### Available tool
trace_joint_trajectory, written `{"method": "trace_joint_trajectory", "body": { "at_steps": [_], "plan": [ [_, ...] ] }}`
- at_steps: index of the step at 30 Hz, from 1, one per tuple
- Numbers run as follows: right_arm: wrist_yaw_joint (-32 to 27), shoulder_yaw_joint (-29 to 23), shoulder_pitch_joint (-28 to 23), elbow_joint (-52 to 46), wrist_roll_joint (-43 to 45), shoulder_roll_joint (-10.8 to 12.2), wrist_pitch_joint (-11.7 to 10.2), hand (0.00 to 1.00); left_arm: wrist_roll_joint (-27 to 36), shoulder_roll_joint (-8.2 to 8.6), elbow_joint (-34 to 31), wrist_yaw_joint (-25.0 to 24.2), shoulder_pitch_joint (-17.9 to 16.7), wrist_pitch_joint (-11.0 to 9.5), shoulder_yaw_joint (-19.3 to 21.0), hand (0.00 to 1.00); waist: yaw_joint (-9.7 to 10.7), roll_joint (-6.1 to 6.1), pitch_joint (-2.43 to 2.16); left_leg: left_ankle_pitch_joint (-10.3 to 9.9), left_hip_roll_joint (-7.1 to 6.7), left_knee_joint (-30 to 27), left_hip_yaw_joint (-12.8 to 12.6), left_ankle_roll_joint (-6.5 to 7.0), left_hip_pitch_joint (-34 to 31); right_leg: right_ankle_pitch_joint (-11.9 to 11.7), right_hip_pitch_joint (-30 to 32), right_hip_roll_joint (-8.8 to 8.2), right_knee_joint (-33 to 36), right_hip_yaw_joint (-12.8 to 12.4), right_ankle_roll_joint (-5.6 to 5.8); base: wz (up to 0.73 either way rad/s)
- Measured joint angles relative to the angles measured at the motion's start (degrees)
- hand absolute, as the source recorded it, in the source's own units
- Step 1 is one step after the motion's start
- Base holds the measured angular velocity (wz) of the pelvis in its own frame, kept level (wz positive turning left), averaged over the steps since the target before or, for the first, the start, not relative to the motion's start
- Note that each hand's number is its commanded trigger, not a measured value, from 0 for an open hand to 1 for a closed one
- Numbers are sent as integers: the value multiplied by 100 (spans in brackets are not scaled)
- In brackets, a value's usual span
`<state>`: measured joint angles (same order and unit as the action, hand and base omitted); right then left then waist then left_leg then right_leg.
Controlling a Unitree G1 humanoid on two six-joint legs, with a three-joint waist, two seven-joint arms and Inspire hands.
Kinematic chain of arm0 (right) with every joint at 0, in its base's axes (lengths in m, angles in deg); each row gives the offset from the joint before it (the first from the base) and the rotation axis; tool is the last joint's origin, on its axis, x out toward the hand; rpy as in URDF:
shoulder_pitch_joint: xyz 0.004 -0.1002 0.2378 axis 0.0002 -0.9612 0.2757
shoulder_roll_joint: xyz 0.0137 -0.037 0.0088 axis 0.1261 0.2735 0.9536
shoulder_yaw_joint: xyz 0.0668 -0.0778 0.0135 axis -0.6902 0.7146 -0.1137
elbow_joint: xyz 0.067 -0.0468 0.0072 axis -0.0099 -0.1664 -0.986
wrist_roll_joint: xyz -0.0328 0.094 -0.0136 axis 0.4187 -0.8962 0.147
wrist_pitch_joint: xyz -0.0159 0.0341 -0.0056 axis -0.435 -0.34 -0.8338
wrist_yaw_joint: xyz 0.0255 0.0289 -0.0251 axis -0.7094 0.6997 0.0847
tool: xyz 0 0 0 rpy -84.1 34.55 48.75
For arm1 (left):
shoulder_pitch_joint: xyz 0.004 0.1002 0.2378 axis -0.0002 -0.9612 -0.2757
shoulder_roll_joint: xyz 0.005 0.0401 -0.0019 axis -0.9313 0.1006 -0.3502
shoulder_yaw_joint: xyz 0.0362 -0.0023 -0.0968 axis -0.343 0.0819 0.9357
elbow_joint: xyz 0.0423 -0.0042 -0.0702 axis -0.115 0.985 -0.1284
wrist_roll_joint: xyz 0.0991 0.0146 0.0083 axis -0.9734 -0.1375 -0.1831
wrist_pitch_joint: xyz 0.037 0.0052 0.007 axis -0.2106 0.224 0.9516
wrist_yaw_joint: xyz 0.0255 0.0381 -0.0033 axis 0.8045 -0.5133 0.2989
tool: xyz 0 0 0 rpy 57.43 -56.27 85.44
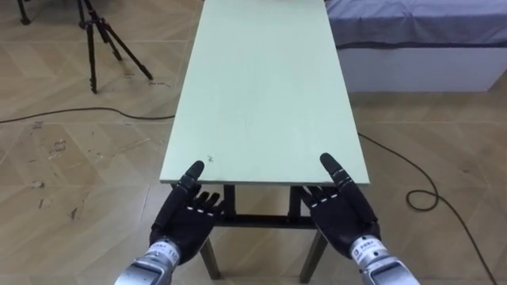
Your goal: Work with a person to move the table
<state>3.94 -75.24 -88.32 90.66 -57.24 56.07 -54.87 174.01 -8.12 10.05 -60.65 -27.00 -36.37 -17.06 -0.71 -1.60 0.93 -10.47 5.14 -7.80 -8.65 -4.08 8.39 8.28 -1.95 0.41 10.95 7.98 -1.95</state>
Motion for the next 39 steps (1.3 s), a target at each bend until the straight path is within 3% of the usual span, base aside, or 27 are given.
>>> {"method": "trace_joint_trajectory", "body": {
  "at_steps": [8, 9, 10, 11, 13, 20, 27, 29, 31, 39],
  "plan": [
    [1, 0, 40, -1, -7, 2, -100, 0, 59, 42, -202, 43, 236, -1, 0, 0, -82, -13, -1, 0, 2, -3, -19, 0, -89, -2, 123, 0, 69, -9, -3, 0],
    [1, 1, 42, -1, -6, 5, -106, 0, 62, 50, -237, 110, 275, -7, 0, 4, -81, -14, 0, 1, 2, -4, -10, 0, -90, -2, 123, 0, 71, -6, -3, 0],
    [1, 1, 41, -1, -6, 12, -110, 0, 62, 50, -240, 126, 278, -9, 0, 24, -85, -14, 1, 1, 3, -5, 0, 1, -92, -1, 124, 3, 71, -2, -3, 0],
    [1, 1, 41, -1, -5, 13, -112, 56, 61, 49, -255, 137, 280, -10, 0, 100, -85, -15, 2, 1, 3, -7, 2, 1, -97, -2, 131, 4, 72, -3, -3, 0],
    [5, 1, 45, -32, -9, 15, -135, 100, 61, 49, -415, 353, 280, -13, 0, 100, -85, -13, 2, 1, 3, -11, 15, 1, -154, -10, 195, 4, 81, -2, -9, 0],
    [-10, -9, 62, -9, -20, 150, -211, 100, 59, 57, -478, 684, 336, -54, 2, 100, -85, 4, 16, 1, 7, -14, 40, 1, -180, -17, 214, 8, 70, -9, -12, 0],
    [-355, 102, 188, 224, 21, 261, -202, 100, 57, 85, -469, 1089, 338, -160, 1, 100, -94, 23, 84, 1, 15, 12, 55, 1, -265, -16, 305, 21, 56, -21, -11, -3],
    [-355, 148, 189, 221, 23, 252, -224, 100, 45, 85, -468, 1094, 334, -177, 0, 100, -87, 35, 91, 0, 18, 25, 85, 1, -231, -17, 287, 27, 62, -35, -11, -9],
    [-404, 229, 190, 223, 56, 270, -396, 100, 34, 81, -463, 1094, 326, -176, -28, 100, -76, 36, 93, 0, 18, 49, 100, 1, -174, -17, 231, -8, 60, -56, -11, 0],
    [-431, 283, 189, 223, 48, 276, -395, 100, -37, 81, -455, 1093, 304, -225, -30, 100, -62, 95, 115, -3, 8, 48, 101, 5, -74, -17, 155, -10, 62, -139, -11, -3]
  ]
}}
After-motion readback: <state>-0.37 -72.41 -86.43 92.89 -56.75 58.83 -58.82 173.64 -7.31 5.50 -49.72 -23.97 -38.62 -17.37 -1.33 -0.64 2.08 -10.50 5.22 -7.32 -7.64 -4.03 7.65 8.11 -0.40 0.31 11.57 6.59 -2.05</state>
